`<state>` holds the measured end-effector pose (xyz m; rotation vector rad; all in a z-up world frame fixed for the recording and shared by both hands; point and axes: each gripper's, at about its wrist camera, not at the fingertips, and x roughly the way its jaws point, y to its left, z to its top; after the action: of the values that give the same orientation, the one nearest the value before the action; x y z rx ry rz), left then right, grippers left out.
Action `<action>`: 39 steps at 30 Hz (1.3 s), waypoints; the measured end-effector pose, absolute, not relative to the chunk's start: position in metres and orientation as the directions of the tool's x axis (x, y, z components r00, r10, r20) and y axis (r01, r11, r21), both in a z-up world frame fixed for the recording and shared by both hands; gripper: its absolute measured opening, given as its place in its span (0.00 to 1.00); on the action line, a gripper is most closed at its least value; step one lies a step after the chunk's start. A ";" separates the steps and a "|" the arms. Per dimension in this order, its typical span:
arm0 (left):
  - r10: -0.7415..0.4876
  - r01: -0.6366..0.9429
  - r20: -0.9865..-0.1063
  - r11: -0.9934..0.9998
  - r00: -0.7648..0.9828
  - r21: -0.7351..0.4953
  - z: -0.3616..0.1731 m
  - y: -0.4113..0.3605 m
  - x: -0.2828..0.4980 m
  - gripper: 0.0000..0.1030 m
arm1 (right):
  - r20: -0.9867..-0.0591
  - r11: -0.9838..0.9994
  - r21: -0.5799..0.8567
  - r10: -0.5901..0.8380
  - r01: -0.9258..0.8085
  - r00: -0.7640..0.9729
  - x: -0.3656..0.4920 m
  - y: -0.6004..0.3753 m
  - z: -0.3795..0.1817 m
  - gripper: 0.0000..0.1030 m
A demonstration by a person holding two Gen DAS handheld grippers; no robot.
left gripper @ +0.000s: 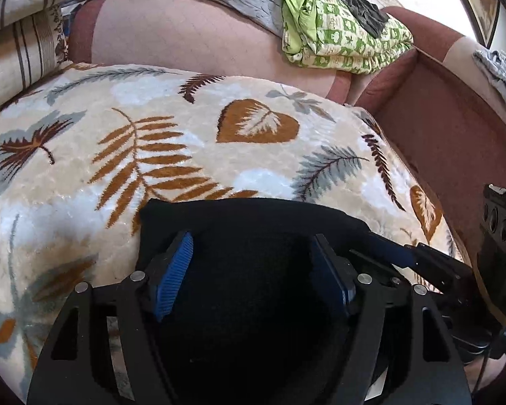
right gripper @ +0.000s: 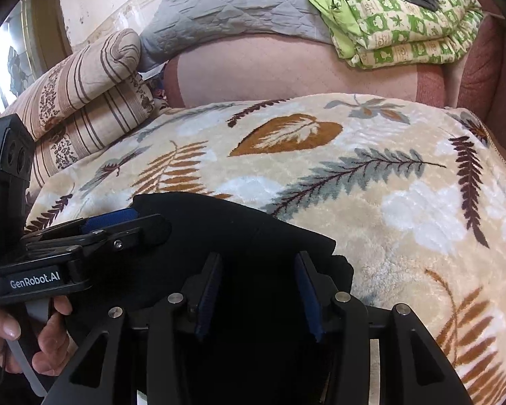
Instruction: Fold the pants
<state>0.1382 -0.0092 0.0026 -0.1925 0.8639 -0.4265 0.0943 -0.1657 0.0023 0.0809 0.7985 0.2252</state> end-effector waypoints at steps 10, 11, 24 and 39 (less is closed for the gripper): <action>-0.436 0.297 -0.696 0.899 0.570 -0.320 0.002 -0.010 0.138 0.70 | -0.707 0.975 0.136 0.220 -0.176 0.672 0.095 -0.164 0.002 0.42; -0.434 0.300 -0.695 0.900 0.573 -0.316 0.003 -0.011 0.138 0.70 | -0.706 0.975 0.136 0.220 -0.176 0.673 0.095 -0.164 0.003 0.42; -0.306 0.295 -0.597 0.948 0.741 -0.119 0.044 0.020 0.035 0.94 | -0.538 1.000 0.018 0.025 -0.018 0.843 0.001 -0.154 0.049 0.42; -0.066 0.024 -0.675 0.997 0.735 -0.072 0.011 0.065 -0.049 0.99 | -0.615 0.998 -0.058 -0.042 0.009 0.788 -0.062 -0.120 0.012 0.42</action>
<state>-0.0489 0.0646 0.0106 -0.0598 0.7442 -0.0494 -0.0621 -0.1200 0.0125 -0.0528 0.6634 -0.0276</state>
